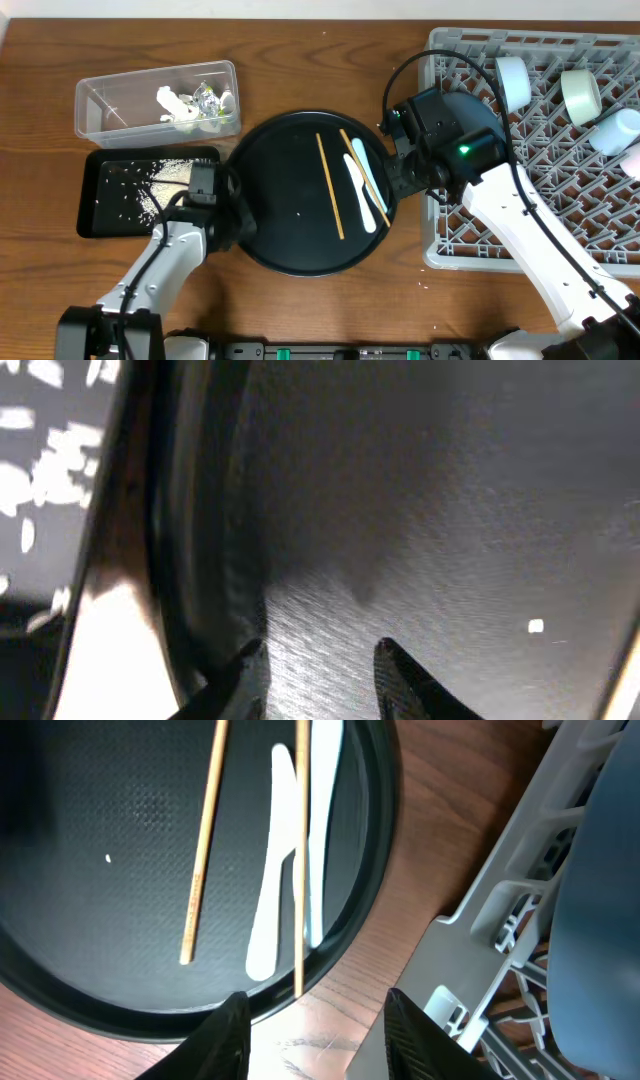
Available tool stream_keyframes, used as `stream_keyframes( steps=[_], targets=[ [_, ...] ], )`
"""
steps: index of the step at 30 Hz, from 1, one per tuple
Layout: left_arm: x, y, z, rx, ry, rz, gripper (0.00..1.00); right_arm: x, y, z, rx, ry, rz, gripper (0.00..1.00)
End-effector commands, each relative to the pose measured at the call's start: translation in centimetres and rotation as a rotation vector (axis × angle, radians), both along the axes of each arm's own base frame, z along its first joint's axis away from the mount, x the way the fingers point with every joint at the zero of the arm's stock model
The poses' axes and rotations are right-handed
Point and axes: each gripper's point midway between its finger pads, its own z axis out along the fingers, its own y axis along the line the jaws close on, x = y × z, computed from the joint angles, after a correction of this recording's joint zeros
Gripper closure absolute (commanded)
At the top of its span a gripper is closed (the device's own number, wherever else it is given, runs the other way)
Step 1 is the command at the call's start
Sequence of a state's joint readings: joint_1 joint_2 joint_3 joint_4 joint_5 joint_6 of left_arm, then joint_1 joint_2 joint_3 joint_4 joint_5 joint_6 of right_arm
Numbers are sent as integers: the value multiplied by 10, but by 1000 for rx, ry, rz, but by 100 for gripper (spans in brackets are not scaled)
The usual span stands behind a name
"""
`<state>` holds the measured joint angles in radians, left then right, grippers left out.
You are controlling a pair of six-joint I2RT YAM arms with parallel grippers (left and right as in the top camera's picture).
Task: Sort waste into correct bins and load items into the dishwasher rack
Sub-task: 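Lower the right gripper onto a chopstick on the round tray and grasp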
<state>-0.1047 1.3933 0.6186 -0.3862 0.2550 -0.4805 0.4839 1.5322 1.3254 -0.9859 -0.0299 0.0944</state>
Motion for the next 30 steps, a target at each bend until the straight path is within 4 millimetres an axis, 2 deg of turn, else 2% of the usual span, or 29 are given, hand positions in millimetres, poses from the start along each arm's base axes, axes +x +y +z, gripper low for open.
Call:
stream_keyframes(
  steps=[1,11,14,19,22,25,27,30],
  targets=[
    [20,-4,17,-9,-64,-41,63,2,3,14,18,-35,1,60],
    [12,-10,24,-46,-49,-58,62,2,5,14,25,-35,4,60],
    [10,-10,39,-35,-84,-93,61,0,14,15,73,-21,25,58],
    [2,-3,77,19,-151,-140,59,0,40,11,171,12,58,53],
    [-9,16,88,136,-151,-147,55,3,57,2,187,21,64,51],
    [-21,41,89,269,-115,-112,49,3,81,-15,193,39,83,49],
    [-28,48,87,299,-86,-104,47,4,93,-29,194,62,55,50],
    [-35,51,84,286,-47,-51,44,8,103,-59,159,100,-78,50]
  ],
)
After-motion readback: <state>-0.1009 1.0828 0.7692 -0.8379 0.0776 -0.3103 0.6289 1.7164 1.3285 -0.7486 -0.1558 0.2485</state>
